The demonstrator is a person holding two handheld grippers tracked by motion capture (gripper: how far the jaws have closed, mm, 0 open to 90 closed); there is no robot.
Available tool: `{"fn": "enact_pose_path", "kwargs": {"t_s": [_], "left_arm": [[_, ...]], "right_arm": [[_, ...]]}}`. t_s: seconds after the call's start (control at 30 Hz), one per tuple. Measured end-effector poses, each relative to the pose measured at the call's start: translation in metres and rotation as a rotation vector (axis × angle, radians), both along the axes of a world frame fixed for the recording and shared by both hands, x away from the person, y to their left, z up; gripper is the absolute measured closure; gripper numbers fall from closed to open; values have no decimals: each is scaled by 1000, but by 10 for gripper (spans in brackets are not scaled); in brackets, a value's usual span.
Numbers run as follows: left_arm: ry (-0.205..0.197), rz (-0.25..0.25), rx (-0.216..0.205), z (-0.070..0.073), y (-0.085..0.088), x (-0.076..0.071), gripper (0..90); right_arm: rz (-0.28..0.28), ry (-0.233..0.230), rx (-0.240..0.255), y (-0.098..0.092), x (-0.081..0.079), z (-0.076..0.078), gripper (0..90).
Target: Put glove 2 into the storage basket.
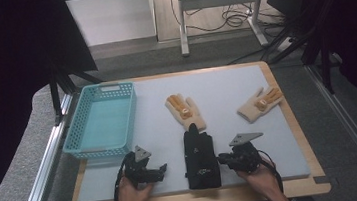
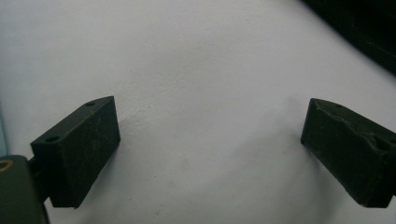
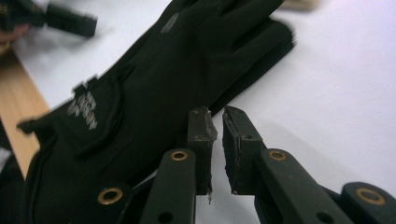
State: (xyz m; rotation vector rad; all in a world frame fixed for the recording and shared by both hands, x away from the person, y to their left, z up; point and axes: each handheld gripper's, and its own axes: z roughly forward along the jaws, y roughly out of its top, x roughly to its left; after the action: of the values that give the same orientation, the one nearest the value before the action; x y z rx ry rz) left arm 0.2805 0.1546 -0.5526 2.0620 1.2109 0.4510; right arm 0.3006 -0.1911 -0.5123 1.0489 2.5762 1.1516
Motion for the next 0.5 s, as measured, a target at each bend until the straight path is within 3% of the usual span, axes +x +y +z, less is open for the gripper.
{"fn": "enact_pose_path", "kwargs": {"t_s": [0.13,0.5], "left_arm": [[1,0,-1,0,0,0,48],[-2,-19,0,1,6,-3,65]], "right_arm": [[33,6,-19,4,-4,-8,797],[91,13,12,28,-7,-18,782]]}}
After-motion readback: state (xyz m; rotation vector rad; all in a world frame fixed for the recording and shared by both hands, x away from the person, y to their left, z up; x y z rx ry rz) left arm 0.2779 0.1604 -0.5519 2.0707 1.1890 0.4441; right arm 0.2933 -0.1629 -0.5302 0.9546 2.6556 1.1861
